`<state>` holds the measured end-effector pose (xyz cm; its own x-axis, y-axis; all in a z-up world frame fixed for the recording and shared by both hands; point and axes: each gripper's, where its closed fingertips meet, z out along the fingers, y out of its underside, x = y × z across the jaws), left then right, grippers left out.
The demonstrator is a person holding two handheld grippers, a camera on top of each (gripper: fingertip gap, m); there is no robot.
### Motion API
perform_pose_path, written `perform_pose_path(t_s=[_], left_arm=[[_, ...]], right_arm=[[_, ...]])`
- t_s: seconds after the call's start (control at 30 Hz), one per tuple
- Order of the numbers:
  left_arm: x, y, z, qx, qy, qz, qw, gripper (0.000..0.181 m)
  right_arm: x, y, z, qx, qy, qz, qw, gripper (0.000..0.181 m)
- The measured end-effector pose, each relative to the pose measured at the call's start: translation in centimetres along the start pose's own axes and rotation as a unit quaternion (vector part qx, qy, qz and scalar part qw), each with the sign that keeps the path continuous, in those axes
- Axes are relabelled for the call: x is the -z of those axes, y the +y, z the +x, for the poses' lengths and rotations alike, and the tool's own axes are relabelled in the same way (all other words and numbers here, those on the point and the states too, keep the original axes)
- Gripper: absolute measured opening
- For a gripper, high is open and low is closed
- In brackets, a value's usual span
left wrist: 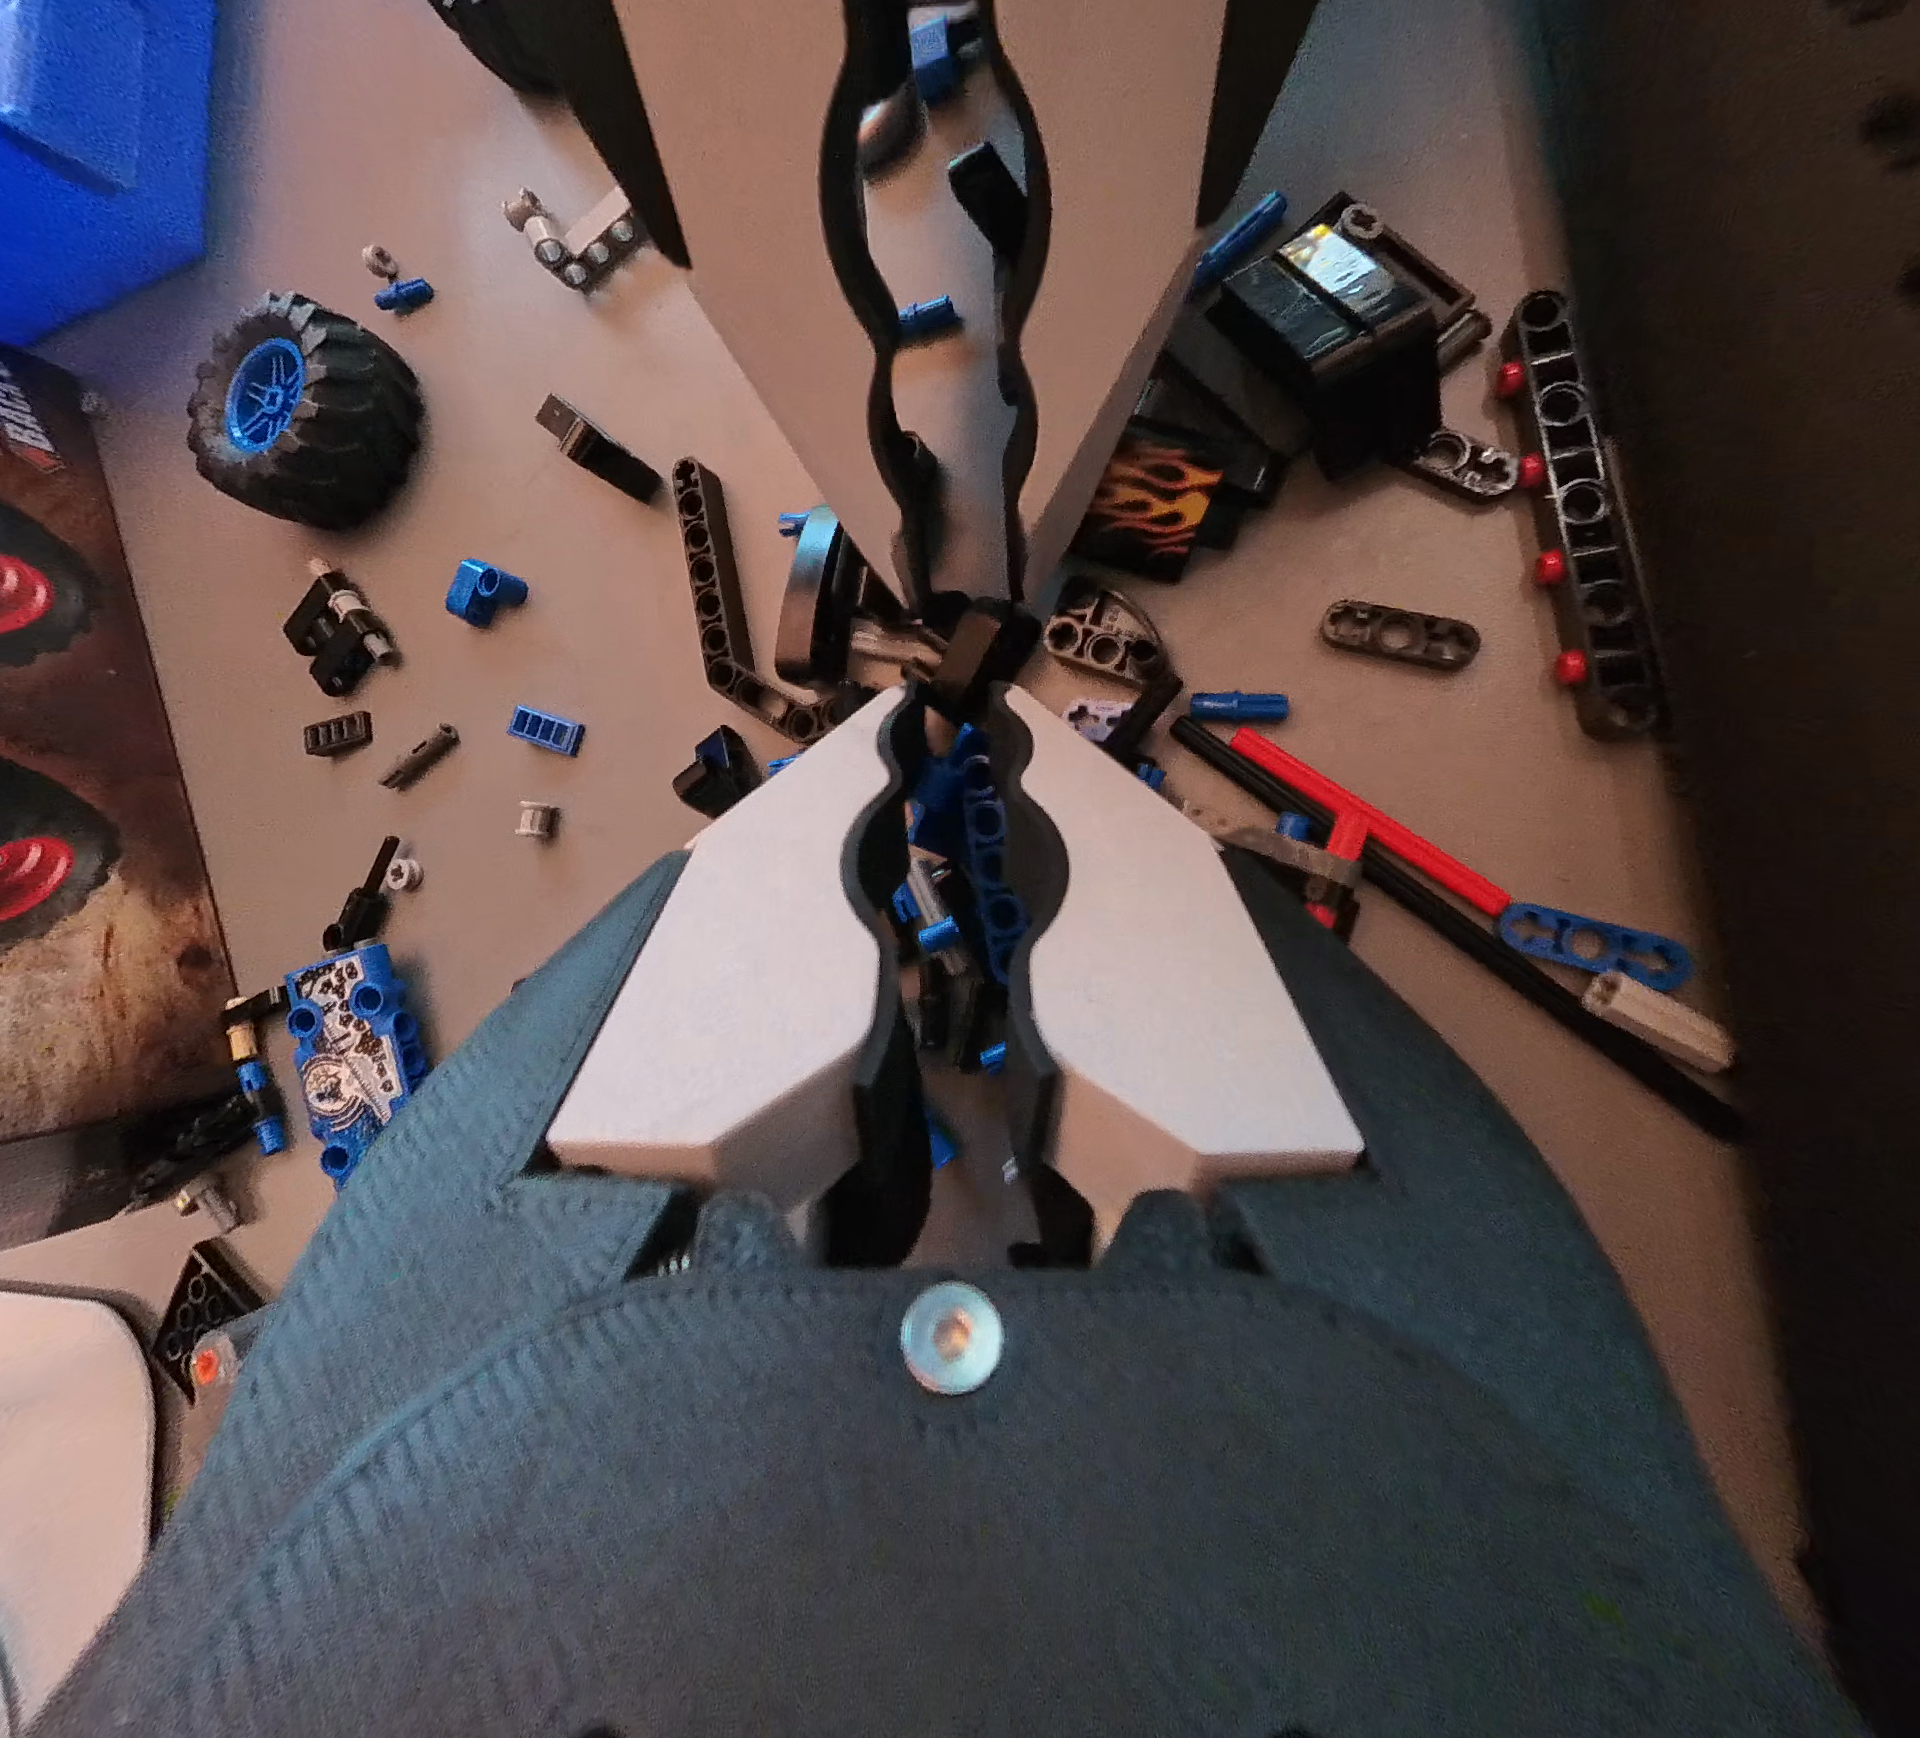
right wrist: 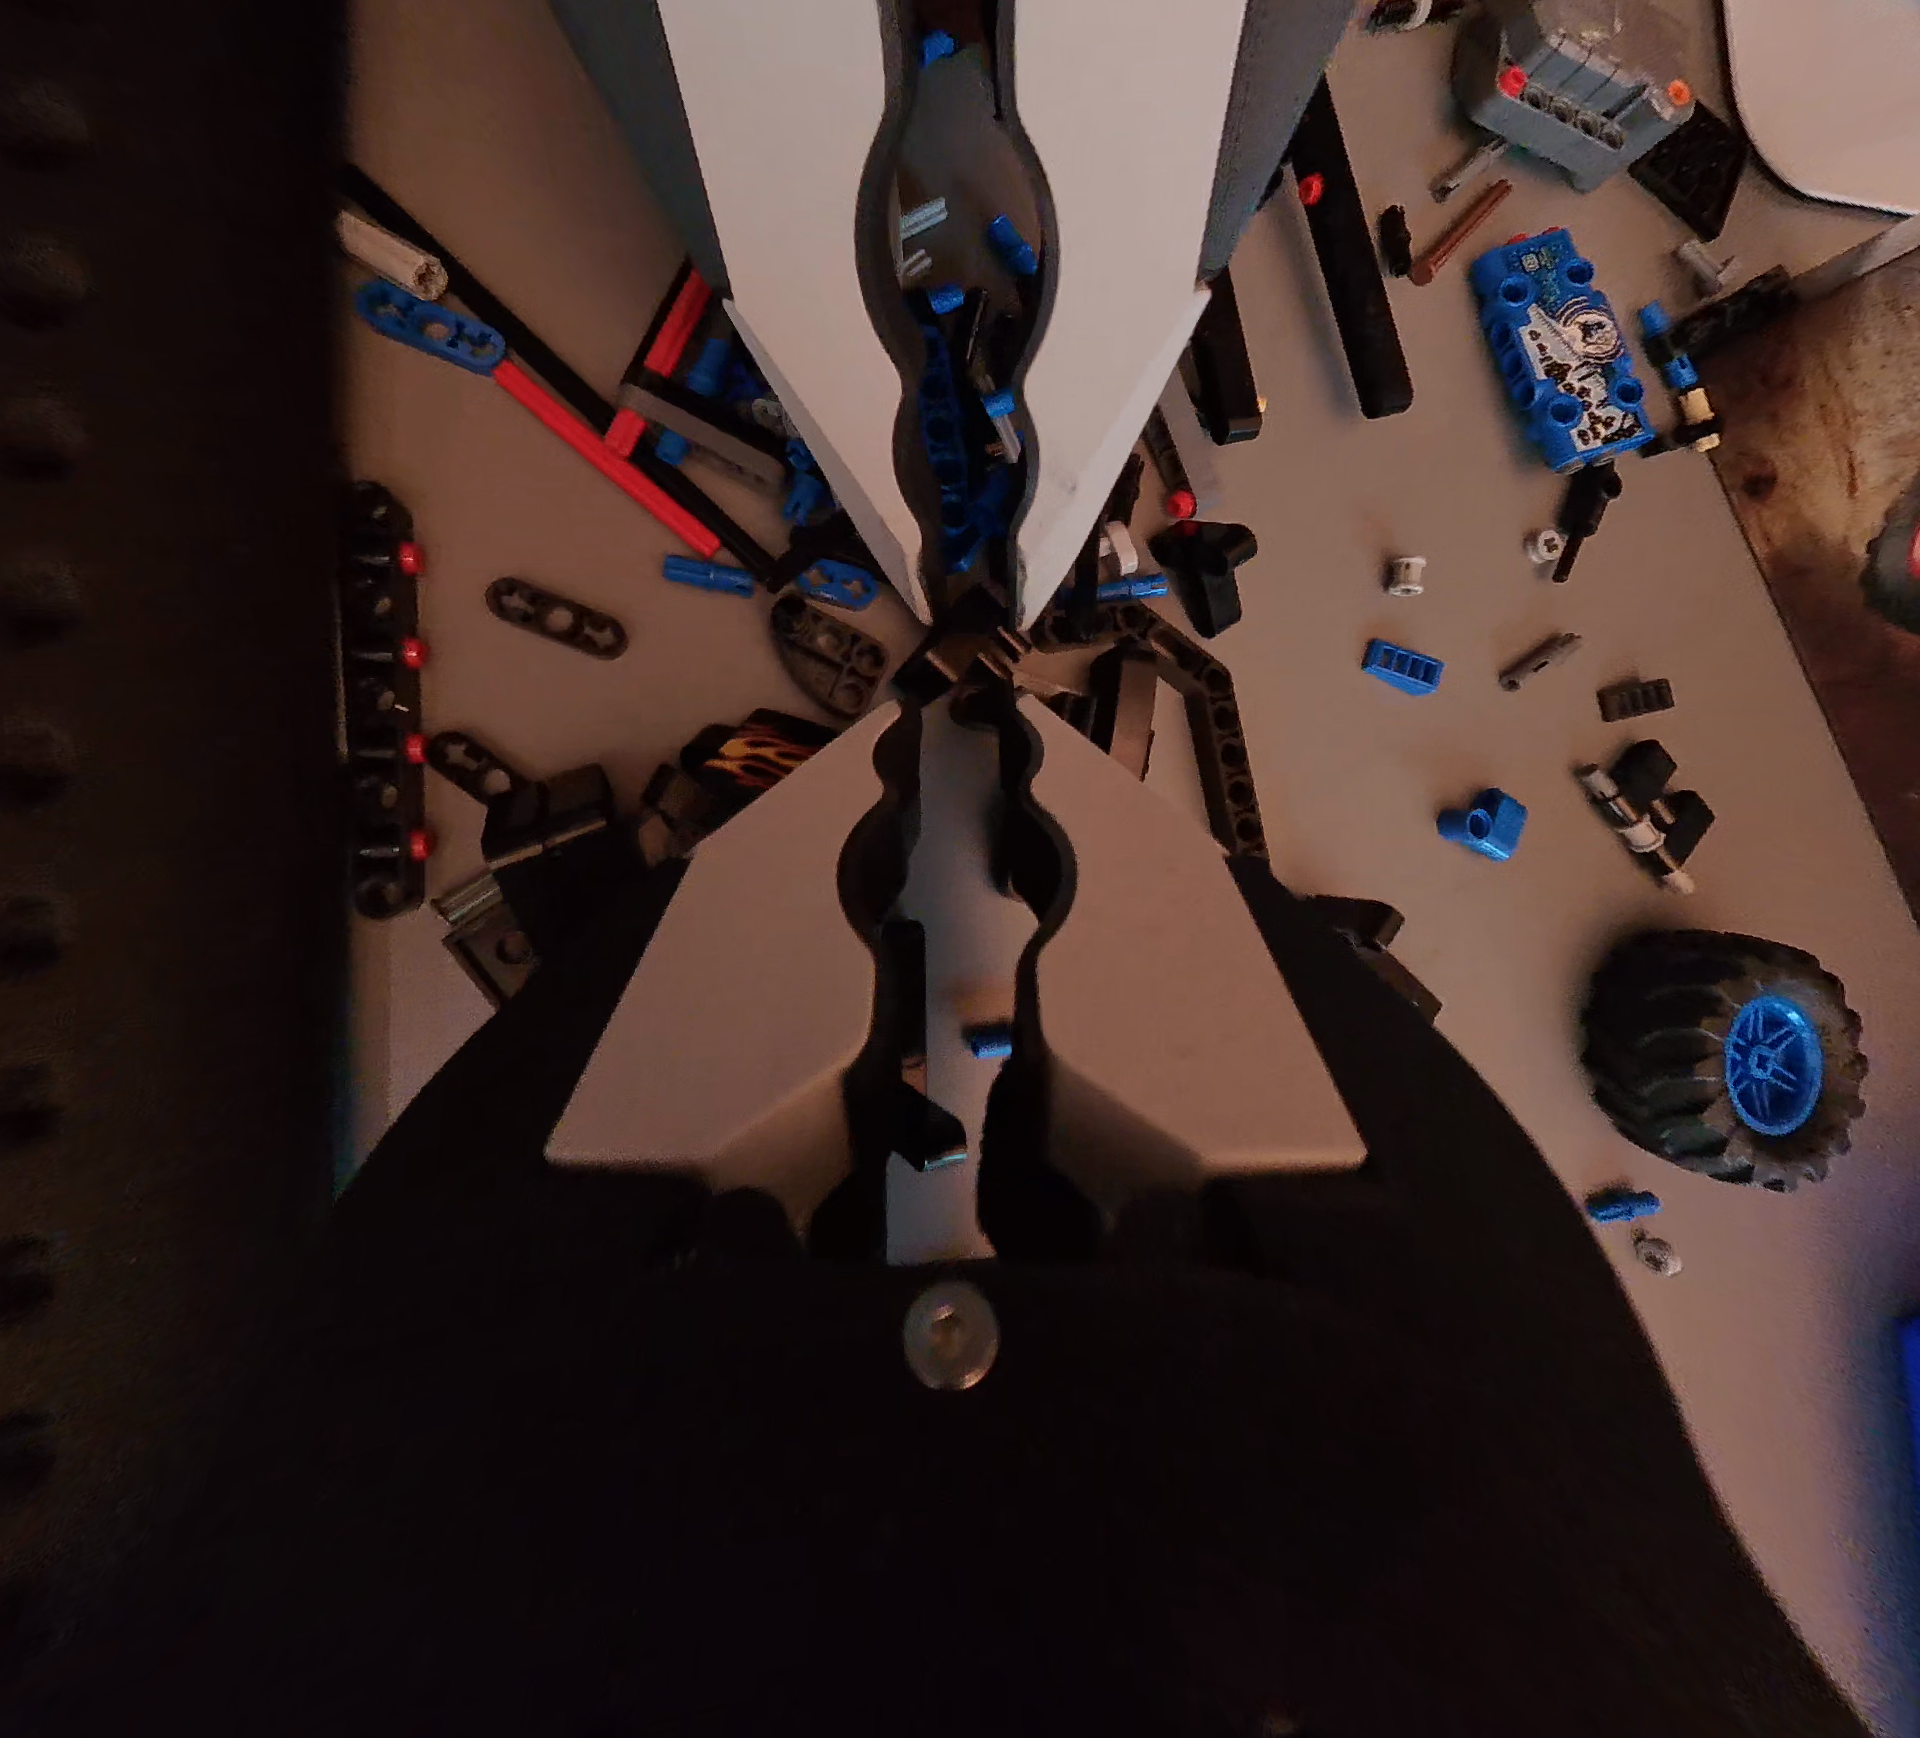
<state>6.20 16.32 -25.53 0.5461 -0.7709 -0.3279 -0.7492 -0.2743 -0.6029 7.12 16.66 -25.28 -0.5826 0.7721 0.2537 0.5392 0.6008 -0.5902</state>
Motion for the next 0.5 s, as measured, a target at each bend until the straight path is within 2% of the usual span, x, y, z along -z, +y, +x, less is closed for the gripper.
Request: perform_pose_path(t_s=[0.23, 0.5], left_arm=[[0.4, -0.3, -0.2, 0.021, 0.014, 0.028, 0.999, 0.008], [1.8, -1.1, -0.2, 0.038, 0.036, 0.072, 0.996, 0.008]], right_arm=[[0.7, -0.3, 0.3, 0.004, 0.007, 0.019, 1.000, 0.015], [1.2, -1.2, 0.4, 0.055, 0.036, 0.042, 0.997, 0.014]])
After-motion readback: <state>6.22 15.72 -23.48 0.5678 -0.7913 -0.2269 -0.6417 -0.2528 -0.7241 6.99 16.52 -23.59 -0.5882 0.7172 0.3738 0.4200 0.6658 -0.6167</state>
